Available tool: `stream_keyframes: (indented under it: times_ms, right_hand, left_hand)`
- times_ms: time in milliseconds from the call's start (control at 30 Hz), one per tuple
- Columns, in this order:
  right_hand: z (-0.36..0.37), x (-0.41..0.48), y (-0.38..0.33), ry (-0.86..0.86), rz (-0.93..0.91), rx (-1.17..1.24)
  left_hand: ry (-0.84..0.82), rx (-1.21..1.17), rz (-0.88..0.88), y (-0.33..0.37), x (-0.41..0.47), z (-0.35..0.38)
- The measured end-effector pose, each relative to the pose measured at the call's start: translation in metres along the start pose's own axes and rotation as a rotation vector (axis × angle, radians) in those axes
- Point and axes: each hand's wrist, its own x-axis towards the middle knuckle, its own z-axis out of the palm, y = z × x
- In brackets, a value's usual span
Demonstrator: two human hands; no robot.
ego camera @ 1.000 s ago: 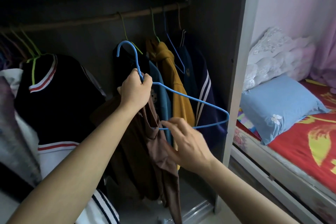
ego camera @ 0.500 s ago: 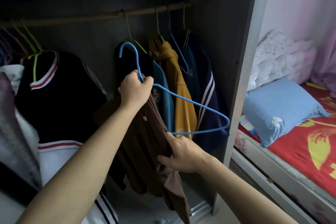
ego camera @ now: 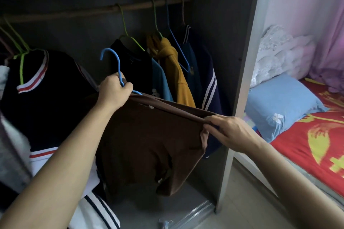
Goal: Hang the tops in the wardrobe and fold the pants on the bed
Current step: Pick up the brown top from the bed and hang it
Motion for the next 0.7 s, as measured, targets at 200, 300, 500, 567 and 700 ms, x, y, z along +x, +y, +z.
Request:
stream_keyframes:
  times_ms: [200,300,500,567,700]
  right_hand:
    - [-0.024,0.025,-0.011,0.076,-0.067,-0.065]
    - [-0.026,0.052,-0.03,0.124,-0.071,-0.042]
    - [-0.028,0.086,-0.046,0.12,-0.087,-0.064]
    - [-0.031,0.091,-0.041,0.062,-0.092,-0.028]
    - [-0.033,0.085,-0.011,0.058,0.028,-0.125]
  left_hand:
    - [-0.11,0.064,0.221,0.019,-0.007,0.019]
    - [-0.182,0.044,0.24,0.04,-0.012,0.029]
    - [-0.347,-0.239,0.038,0.057,-0.022,0.042]
    - [-0.39,-0.304,-0.019,0.054,-0.021,0.041]
    - [-0.233,-0.372,-0.106,0.029,-0.009,0.025]
